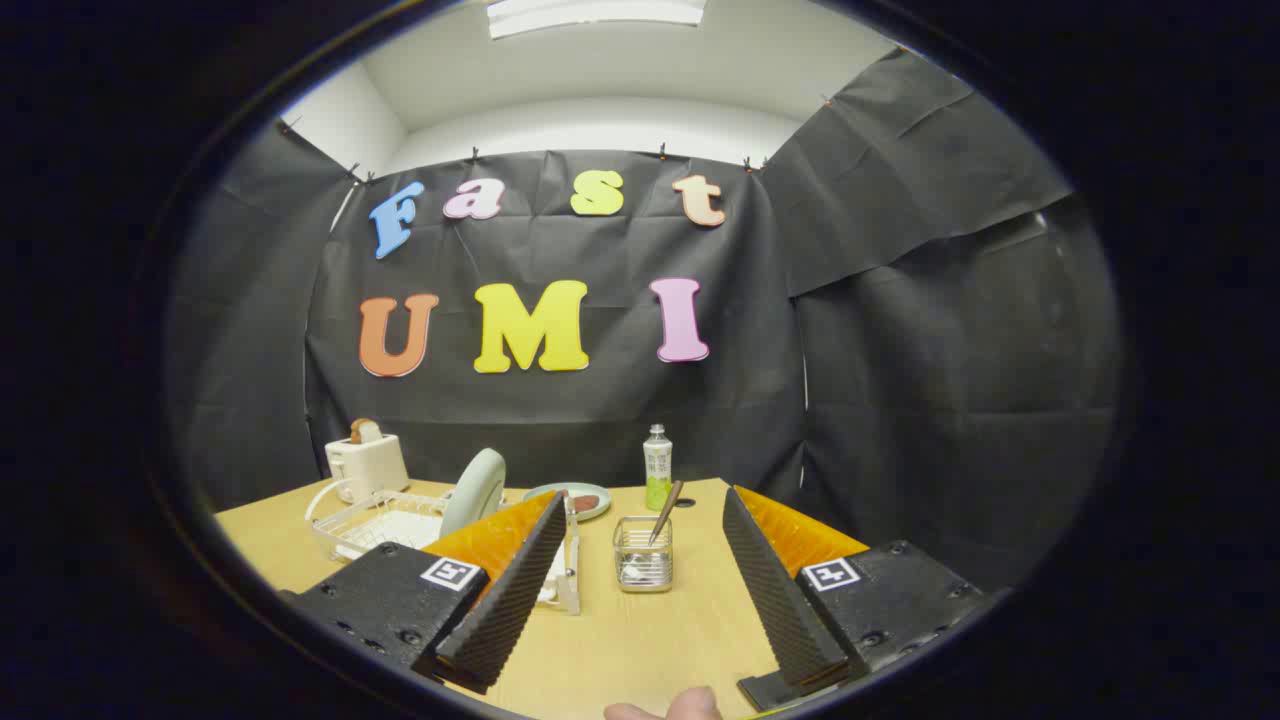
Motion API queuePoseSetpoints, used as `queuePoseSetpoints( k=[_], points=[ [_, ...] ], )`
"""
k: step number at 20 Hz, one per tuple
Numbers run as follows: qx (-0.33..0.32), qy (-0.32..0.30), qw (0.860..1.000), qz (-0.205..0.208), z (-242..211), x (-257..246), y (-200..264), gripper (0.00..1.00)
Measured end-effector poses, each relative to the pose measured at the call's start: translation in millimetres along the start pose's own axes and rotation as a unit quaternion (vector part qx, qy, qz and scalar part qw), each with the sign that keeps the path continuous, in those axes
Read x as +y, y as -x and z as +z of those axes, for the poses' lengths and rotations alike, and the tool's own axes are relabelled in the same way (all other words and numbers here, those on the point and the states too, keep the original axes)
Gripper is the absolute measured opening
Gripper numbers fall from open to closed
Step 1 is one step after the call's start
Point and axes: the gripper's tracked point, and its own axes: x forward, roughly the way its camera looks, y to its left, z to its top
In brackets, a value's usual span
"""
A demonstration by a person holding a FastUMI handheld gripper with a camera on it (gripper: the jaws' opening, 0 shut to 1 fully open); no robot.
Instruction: Take the plate from the dish rack, then take the spoon from the basket and place it into the plate.
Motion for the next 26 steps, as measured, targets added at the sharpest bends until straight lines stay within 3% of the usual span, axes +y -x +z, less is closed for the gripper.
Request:
queuePoseSetpoints(
  k=[26],
  points=[
    [-0.006, 0.008, 1.0, 0.026, 29.2, 11.5, -0.4, 1.0]
  ],
)
